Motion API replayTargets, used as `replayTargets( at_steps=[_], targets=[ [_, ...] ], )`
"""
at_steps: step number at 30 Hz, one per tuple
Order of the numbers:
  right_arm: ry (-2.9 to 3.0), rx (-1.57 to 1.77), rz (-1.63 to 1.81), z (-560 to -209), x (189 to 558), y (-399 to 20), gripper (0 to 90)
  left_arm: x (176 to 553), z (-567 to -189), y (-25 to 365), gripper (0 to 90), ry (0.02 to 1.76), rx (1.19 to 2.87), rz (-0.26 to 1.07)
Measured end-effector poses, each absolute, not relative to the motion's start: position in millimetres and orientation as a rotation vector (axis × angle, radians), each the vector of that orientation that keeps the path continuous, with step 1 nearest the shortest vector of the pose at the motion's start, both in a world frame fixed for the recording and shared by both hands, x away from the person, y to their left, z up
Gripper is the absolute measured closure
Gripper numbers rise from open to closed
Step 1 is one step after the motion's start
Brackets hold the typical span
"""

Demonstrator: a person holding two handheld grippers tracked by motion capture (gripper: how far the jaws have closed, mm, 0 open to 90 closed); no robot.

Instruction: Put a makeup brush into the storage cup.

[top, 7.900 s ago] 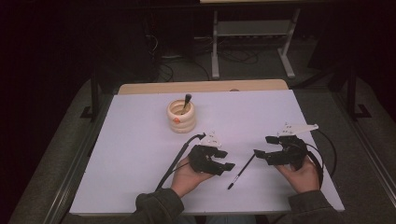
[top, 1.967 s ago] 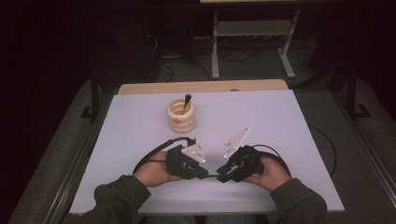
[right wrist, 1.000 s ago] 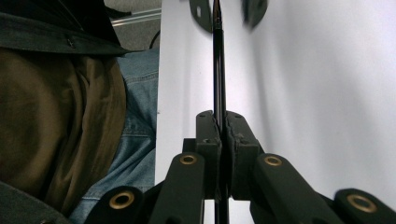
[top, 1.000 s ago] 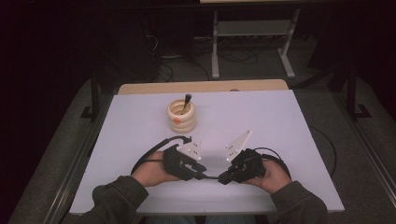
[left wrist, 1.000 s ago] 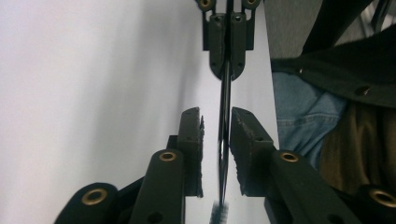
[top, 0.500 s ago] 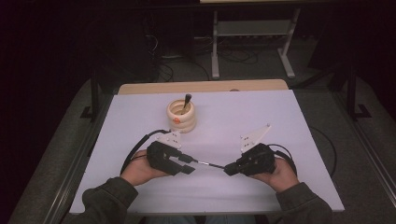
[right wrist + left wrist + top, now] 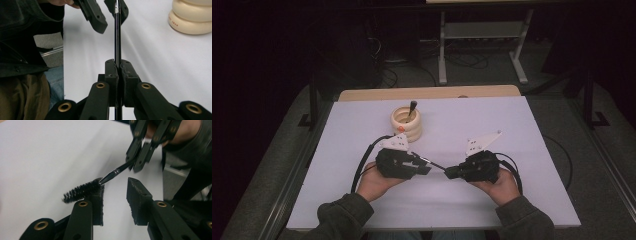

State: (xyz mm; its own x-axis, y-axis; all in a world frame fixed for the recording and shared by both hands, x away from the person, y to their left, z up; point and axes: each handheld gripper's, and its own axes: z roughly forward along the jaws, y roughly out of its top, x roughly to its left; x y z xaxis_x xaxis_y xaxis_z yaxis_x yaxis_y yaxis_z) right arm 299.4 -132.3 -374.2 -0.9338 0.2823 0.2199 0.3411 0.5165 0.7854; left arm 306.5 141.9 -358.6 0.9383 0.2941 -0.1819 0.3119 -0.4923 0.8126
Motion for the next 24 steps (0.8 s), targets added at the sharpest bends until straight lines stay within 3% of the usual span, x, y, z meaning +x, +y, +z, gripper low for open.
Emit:
replayTargets(
  at_steps=[24],
  targets=[
    [-2.735, -0.498, -1.307, -392.0, 305.1, -99.8, 84.4, 304.0, -347.4, 133.0, 77.0, 0.420, 2.061, -0.028]
  ],
)
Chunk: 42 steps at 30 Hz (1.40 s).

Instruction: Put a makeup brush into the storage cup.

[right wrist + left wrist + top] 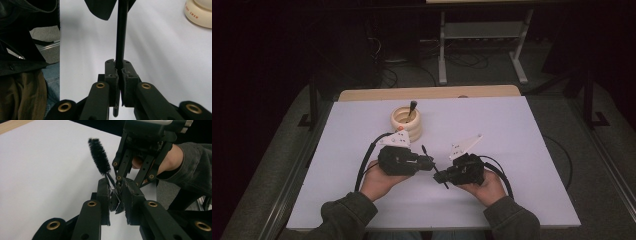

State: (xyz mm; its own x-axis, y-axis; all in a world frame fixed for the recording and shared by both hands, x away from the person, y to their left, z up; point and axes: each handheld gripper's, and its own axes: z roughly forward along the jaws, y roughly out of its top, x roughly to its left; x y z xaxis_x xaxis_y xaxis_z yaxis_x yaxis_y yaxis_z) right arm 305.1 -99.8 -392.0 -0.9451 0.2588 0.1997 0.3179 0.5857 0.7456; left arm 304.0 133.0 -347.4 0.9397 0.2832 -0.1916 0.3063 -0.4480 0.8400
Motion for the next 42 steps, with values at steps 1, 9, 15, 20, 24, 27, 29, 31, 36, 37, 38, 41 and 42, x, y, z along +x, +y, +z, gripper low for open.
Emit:
replayTargets(
  at_steps=[1, 9, 15, 20, 24, 27, 29, 31, 36, 37, 38, 41, 42],
  targets=[
    [-2.738, -0.501, -1.307, -392.3, 304.8, -99.3, 84.4, 304.7, -347.3, 132.7, 77.3, 0.414, 2.064, -0.033],
    [-2.691, -0.511, -1.330, -392.6, 302.7, -94.4, 84.4, 305.0, -347.4, 131.4, 81.5, 0.422, 2.048, -0.050],
    [-2.691, -0.500, -1.349, -393.2, 302.0, -89.6, 84.3, 304.8, -346.3, 131.3, 83.6, 0.420, 2.035, -0.078],
    [-2.726, -0.457, -1.348, -394.4, 302.8, -86.9, 83.5, 304.3, -345.2, 129.5, 85.6, 0.405, 2.045, -0.080],
    [-2.703, -0.492, -1.343, -394.5, 302.9, -86.8, 72.7, 303.2, -343.0, 129.4, 85.8, 0.398, 2.058, -0.067],
    [-2.701, -0.520, -1.333, -394.5, 301.7, -87.4, 66.6, 303.7, -341.4, 130.4, 85.9, 0.401, 2.060, -0.063],
    [-2.700, -0.515, -1.339, -394.1, 301.8, -89.2, 65.0, 304.3, -340.6, 131.7, 85.9, 0.401, 2.064, -0.060],
    [-2.710, -0.524, -1.340, -393.8, 302.2, -91.5, 62.7, 304.7, -340.6, 132.1, 85.9, 0.403, 2.070, -0.054],
    [-2.702, -0.552, -1.342, -391.4, 301.1, -97.9, 60.3, 305.6, -340.1, 133.1, 85.9, 0.412, 2.083, -0.044],
    [-2.702, -0.558, -1.347, -391.2, 300.9, -99.4, 59.8, 306.0, -339.7, 133.5, 85.9, 0.414, 2.082, -0.041],
    [-2.702, -0.558, -1.347, -391.2, 300.9, -99.4, 59.8, 306.0, -339.7, 133.5, 86.0, 0.414, 2.082, -0.041],
    [-2.707, -0.572, -1.348, -390.4, 300.2, -105.4, 58.7, 307.7, -338.9, 135.1, 86.0, 0.415, 2.094, -0.028],
    [-2.709, -0.574, -1.349, -390.3, 300.2, -107.1, 58.7, 308.0, -339.2, 135.5, 86.0, 0.417, 2.093, -0.025]
  ],
)
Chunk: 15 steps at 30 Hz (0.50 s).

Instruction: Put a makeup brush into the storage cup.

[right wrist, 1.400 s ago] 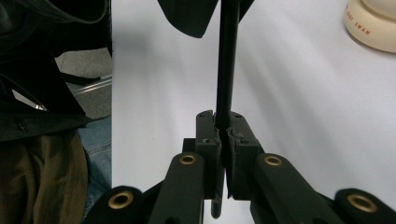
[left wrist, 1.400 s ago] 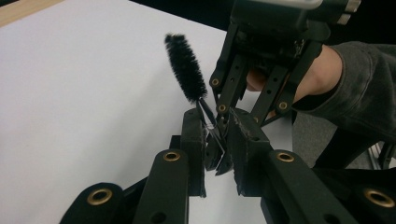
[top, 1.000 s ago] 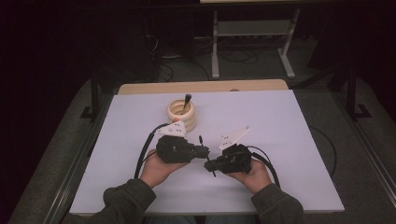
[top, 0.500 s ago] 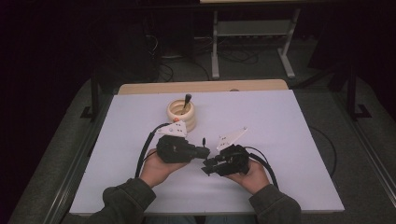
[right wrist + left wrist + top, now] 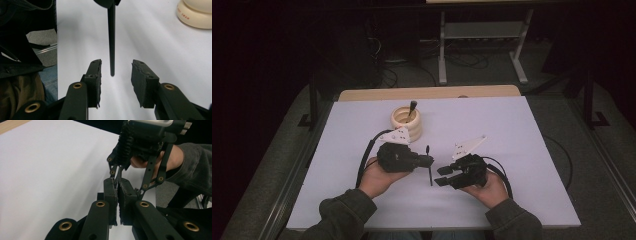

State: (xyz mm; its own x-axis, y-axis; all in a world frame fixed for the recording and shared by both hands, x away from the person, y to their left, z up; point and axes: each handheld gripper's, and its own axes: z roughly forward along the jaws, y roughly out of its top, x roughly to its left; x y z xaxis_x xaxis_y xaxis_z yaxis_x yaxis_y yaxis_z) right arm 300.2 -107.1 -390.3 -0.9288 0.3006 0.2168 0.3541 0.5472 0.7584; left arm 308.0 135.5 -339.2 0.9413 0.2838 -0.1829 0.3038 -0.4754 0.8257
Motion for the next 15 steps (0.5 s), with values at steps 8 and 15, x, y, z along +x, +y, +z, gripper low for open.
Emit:
replayTargets(
  at_steps=[8, 15],
  targets=[
    [-2.715, -0.628, -1.348, -388.1, 299.4, -120.7, 55.0, 311.4, -338.1, 141.1, 85.9, 0.441, 2.099, -0.003],
    [-2.719, -0.661, -1.356, -388.5, 299.6, -130.4, 52.8, 314.2, -336.3, 145.5, 85.9, 0.449, 2.103, 0.016]
  ],
)
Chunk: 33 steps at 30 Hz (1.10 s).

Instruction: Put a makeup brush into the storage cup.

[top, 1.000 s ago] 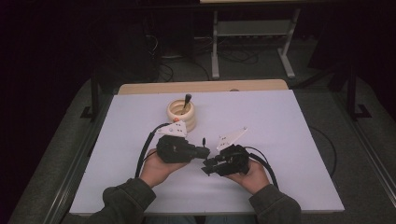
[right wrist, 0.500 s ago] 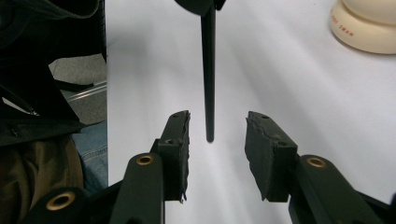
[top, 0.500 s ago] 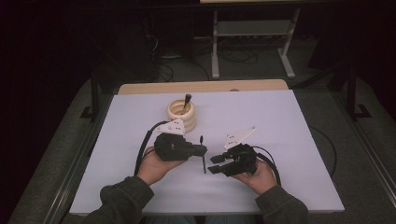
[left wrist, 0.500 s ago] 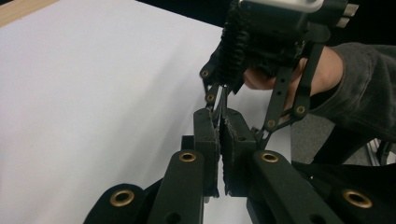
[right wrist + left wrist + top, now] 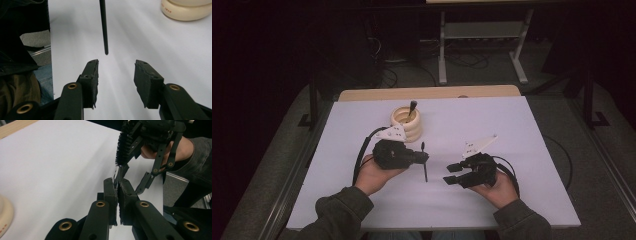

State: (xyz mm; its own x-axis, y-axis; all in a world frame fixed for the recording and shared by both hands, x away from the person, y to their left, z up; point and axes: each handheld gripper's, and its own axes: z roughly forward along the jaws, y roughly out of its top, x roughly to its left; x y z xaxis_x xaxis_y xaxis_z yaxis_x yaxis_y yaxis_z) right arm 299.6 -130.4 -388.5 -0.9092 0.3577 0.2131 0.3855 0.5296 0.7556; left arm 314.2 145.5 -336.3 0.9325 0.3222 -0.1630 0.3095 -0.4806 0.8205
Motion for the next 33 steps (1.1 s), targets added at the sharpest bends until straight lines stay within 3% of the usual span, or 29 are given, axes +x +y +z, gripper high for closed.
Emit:
replayTargets(
  at_steps=[33],
  targets=[
    [-2.732, -0.773, -1.390, -389.4, 296.4, -161.2, 44.5, 322.3, -332.3, 159.4, 85.9, 0.492, 2.102, 0.057]
  ],
)
